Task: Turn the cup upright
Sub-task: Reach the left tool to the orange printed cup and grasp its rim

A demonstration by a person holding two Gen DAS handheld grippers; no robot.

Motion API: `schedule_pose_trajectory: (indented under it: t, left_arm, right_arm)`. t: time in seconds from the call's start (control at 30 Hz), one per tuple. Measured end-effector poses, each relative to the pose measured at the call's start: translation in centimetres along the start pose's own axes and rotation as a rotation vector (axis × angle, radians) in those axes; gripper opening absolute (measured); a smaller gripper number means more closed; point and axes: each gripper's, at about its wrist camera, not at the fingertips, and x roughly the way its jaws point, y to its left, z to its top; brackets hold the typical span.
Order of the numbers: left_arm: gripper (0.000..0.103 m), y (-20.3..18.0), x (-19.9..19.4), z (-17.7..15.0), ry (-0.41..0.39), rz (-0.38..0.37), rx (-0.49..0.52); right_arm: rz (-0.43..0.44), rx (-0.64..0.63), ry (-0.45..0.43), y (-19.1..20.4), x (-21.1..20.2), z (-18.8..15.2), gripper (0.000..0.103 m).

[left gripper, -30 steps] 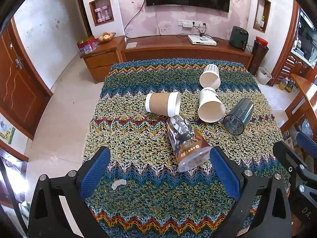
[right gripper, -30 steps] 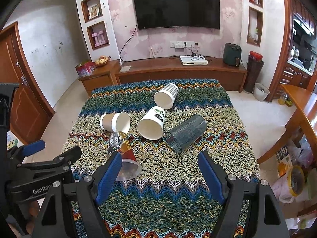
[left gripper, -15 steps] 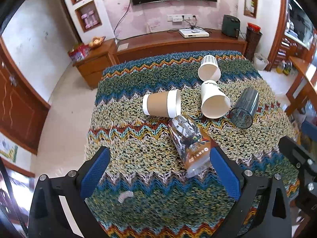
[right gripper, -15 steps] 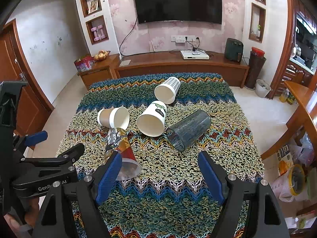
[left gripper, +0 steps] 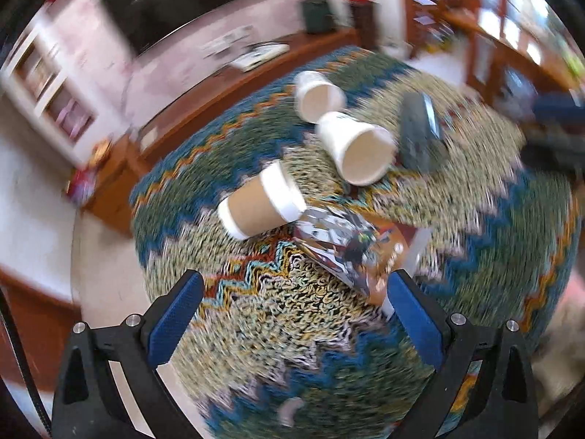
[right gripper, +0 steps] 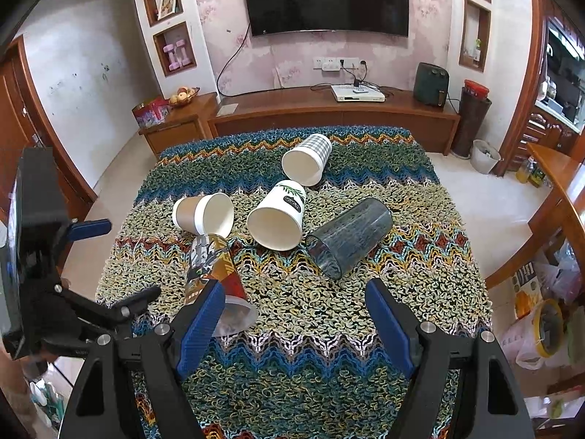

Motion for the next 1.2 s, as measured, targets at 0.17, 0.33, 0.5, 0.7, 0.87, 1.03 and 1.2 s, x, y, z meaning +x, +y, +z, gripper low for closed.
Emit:
schedule_pose_trajectory:
  t: [0.17, 0.33, 0.5, 0.7, 0.87, 1.03, 1.2]
  left_arm:
    - [0.101, -2.6, 1.4, -1.2, -0.018, 0.060, 0.358]
    - [0.101, -3.4, 3.4, -1.9, 0.011, 0.034, 0.543]
    - [0.100, -3.5, 4.6, -1.4, -0.001, -0.029, 0.593]
    - [0.100, -3.9, 5.1, -0.6, -0.030, -0.094, 0.678]
    - [0.100, -4.9, 5.3, -0.6, -0.046, -0.126, 0.762]
    - [0.100, -5.4, 5.3, -0.6, -0.062, -0.150, 0.883]
    - [0.097, -6.2, 5.8, -0.2, -0.074, -0.162, 0.982]
  right_arm:
    - [-0.002, -0.011, 0.014, 0.6, 0.7, -0.1, 0.080]
    - [-0.002, -0.031, 0.023, 1.4, 1.4, 0.0, 0.080]
    - [-0.008, -0.034, 0.042, 1.6, 2.4, 0.1, 0.080]
    - [-0.026, -0.021, 0.069, 1.5, 3.8, 0.1, 0.080]
    - [-0.038, 0.009, 0.104, 0.8, 5.7, 0.1, 0.080]
    - [-0.044, 0.056, 0.141, -0.4, 7.5, -0.3, 0.080]
    - [-0.037, 0.091, 0.166, -1.5, 8.8, -0.5, 0.080]
